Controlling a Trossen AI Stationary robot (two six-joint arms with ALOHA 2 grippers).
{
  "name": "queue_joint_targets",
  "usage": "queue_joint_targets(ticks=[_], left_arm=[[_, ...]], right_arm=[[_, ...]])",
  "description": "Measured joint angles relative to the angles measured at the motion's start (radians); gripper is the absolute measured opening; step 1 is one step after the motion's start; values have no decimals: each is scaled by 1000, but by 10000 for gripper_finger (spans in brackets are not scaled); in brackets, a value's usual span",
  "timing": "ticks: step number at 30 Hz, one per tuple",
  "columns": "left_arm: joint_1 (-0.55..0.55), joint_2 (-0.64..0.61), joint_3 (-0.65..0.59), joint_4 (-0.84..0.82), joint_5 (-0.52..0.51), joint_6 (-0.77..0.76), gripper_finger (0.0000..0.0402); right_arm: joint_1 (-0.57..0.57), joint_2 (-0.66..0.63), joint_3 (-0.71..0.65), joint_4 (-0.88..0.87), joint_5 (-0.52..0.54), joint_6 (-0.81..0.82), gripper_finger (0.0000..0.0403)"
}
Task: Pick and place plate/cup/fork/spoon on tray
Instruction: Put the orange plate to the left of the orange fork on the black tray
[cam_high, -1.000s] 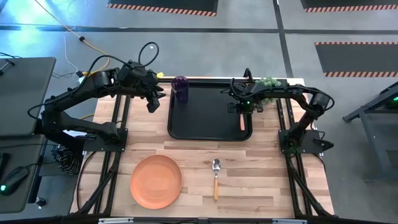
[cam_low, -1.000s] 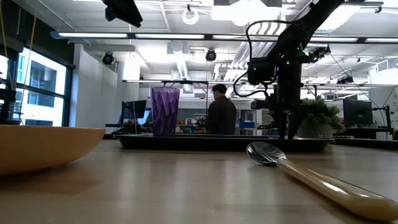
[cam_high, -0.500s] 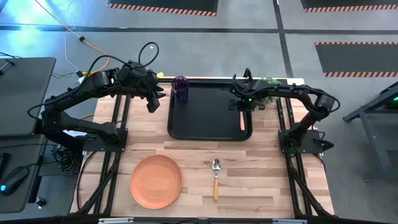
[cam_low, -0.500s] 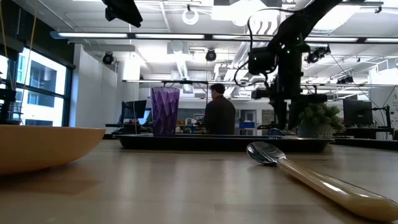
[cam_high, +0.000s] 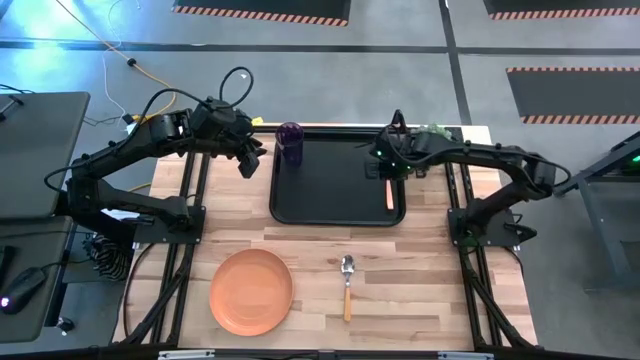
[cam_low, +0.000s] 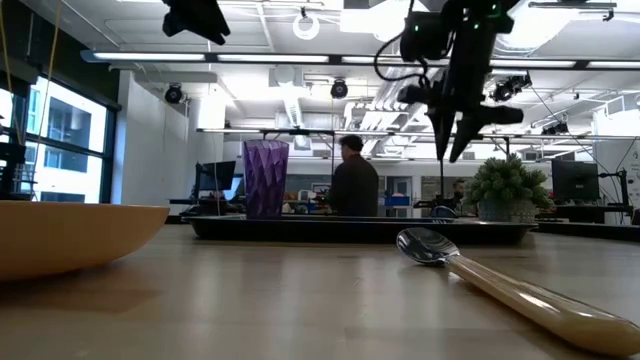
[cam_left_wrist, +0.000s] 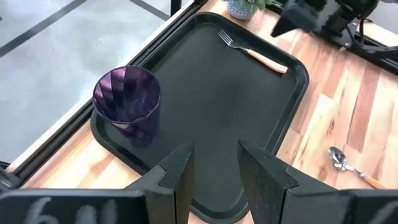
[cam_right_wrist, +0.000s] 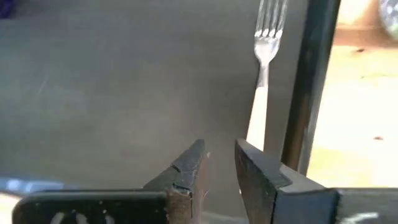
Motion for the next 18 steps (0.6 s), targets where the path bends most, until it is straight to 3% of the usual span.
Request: queue_joint_targets(ticks=[8,13,18], left_arm=[[-1,0,0,-54,1,1,124],[-9,0,0,-192,58,110,125],[-54,0,0,-236,69,123,123]], right_arm=[[136,-23,0,-5,27,116,79],[227,-24,0,5,67,193,79],[306,-27,0,66,106,260,79]])
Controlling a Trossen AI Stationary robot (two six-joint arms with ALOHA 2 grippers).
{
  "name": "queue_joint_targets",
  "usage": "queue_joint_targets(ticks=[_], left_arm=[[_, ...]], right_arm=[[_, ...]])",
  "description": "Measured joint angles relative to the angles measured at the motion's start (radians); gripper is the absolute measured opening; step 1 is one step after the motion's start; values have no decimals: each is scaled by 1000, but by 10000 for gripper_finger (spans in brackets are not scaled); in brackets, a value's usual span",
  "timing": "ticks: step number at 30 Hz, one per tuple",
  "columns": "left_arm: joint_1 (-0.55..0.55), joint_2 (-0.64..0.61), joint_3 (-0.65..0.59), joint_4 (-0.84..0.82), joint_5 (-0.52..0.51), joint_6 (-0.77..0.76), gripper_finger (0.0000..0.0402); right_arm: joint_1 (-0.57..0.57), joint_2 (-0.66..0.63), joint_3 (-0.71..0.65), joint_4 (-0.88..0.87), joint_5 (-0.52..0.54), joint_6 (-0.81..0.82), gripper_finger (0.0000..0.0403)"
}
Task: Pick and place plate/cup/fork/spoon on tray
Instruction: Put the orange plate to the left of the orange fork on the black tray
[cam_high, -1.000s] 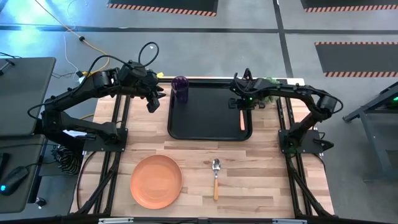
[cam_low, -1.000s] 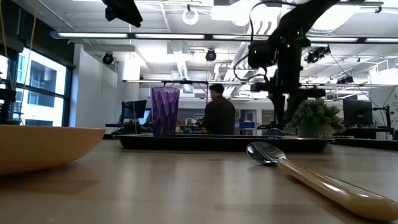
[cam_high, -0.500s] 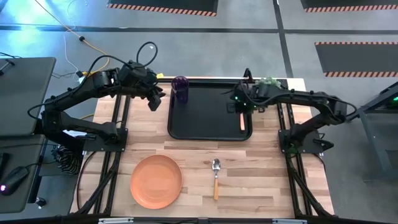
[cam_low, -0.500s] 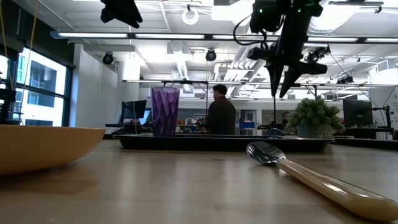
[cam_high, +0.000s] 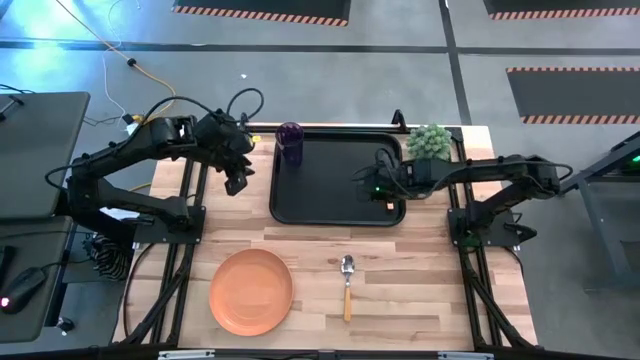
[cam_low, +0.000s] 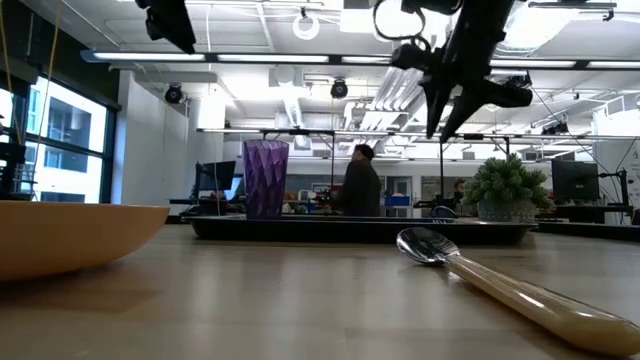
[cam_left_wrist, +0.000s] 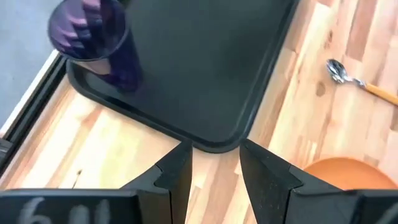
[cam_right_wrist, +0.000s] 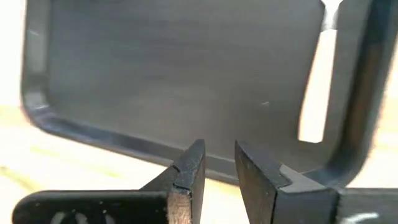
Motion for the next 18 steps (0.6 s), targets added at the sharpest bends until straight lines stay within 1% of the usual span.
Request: queue_joint_targets(ticks=[5,10,13,18], left_arm=[[-63,-1,-18,13,0,-11,123],[-127,-12,-133,45,1,-15,123],[-163,-8,-203,61,0,14,123],[-202,-9,-301,151,1,79,122]], right_arm=[[62,-20,0,141,55,8,79],[104,-66,0,277,152,-29,79],[109,-107,0,336,164,-79,79],[108,-174,0,398,195,-176,79]])
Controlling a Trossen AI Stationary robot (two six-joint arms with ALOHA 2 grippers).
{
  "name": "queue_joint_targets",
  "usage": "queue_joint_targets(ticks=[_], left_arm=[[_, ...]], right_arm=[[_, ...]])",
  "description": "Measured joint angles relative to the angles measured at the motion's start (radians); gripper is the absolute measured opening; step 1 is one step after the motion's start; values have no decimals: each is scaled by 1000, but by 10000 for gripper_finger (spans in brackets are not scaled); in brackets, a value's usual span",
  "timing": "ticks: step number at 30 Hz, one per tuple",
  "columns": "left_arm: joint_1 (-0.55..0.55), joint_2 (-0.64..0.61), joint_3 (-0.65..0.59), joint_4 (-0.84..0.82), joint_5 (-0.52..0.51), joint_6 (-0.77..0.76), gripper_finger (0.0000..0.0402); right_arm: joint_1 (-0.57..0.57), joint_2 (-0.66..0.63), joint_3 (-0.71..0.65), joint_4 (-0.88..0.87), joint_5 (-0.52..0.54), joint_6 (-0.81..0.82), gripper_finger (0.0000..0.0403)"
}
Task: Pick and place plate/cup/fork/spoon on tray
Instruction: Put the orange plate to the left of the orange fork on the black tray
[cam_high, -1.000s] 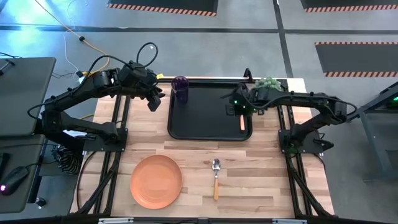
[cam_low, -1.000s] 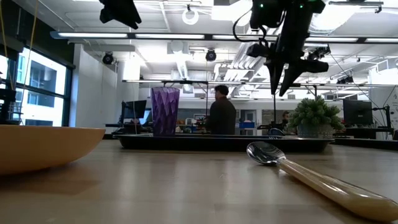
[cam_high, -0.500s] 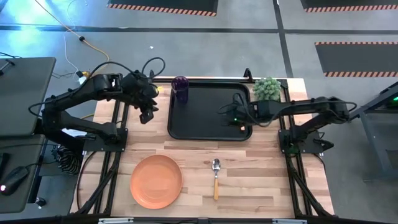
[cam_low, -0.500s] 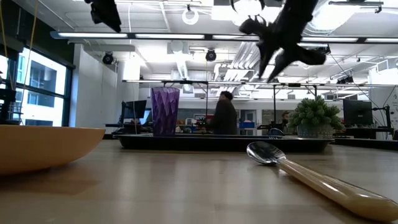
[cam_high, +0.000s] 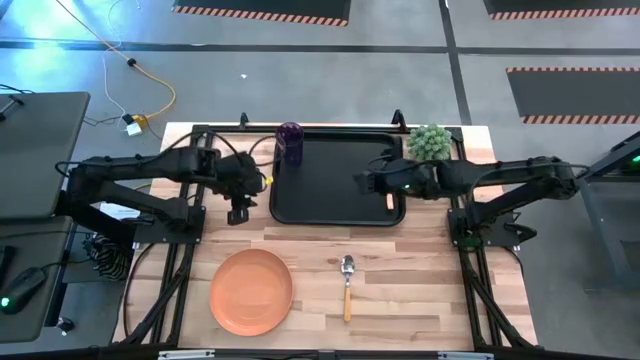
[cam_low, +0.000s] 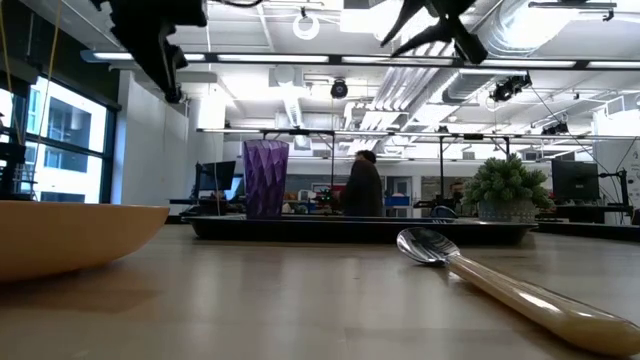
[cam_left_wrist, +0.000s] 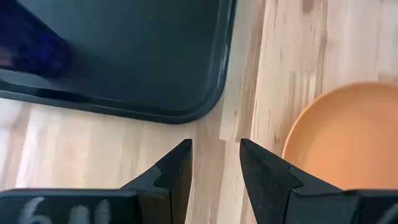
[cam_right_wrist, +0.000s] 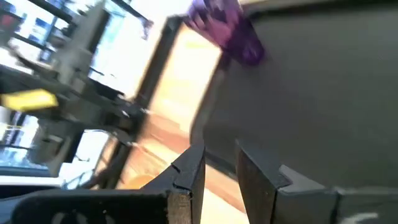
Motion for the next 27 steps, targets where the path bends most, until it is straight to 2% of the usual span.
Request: queue_joint_targets(ticks=[7,17,27], left_arm=[[-83,0,-95,32,-1,30,122],[-253,-1,-186,112,10,-136,122],[-366,-1,-234,212,2,-278,122]], right_arm=[[0,-76,0,28,34,-94,79],[-5,-108,0,17,18,-161,79],[-24,-108,0,-8,-37,-179,79]])
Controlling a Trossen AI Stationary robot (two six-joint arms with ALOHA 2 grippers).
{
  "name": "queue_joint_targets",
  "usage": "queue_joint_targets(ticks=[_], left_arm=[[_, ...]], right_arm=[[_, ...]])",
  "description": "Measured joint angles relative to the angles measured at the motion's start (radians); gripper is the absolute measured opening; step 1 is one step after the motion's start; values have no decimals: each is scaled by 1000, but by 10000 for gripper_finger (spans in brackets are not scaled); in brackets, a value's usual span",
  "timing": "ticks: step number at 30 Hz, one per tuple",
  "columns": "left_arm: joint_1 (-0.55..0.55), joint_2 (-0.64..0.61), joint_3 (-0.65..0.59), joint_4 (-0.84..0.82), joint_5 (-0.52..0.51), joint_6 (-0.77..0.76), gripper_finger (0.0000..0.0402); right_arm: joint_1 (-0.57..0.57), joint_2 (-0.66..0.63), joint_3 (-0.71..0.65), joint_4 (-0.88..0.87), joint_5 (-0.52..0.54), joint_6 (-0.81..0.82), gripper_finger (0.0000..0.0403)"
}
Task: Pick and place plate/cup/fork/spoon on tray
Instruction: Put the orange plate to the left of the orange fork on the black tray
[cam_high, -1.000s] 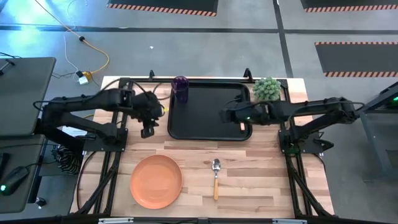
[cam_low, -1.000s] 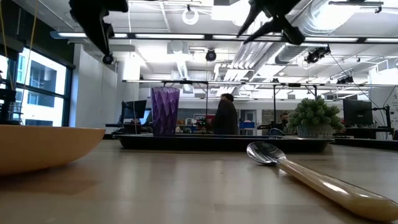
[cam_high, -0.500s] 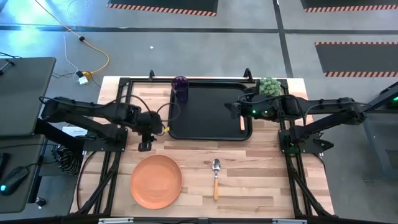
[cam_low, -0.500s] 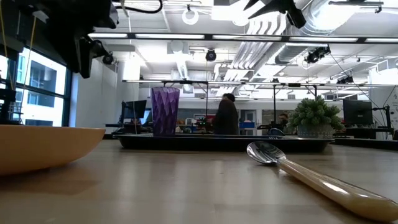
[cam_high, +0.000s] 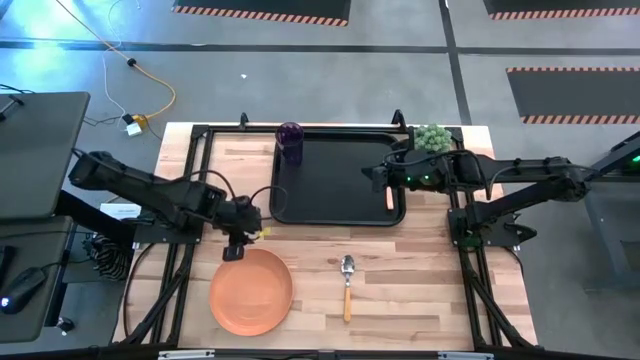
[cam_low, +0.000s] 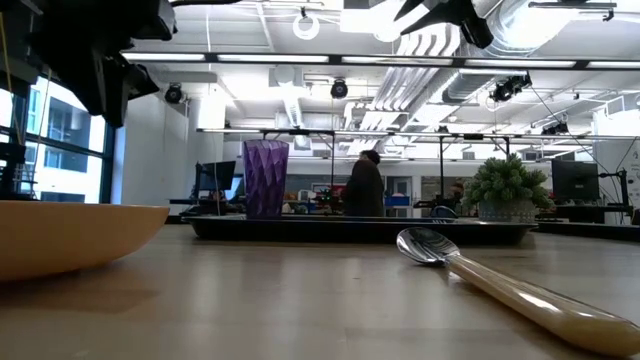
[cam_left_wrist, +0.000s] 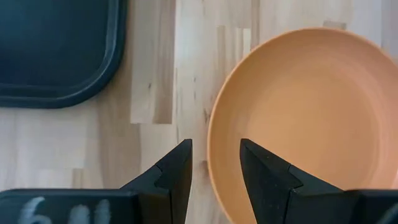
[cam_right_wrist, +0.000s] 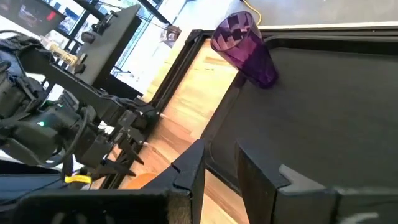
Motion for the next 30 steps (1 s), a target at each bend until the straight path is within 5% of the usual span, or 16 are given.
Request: queue_joint_targets(ticks=[12,30], left_arm=[[-46,18,-73,119,-3,-53,122],[-53,247,-73,271,37,-19,122]], right_arm=[[0,0,0,-6,-4,-17,79],[0,1,0,-14,-6,-31,79]])
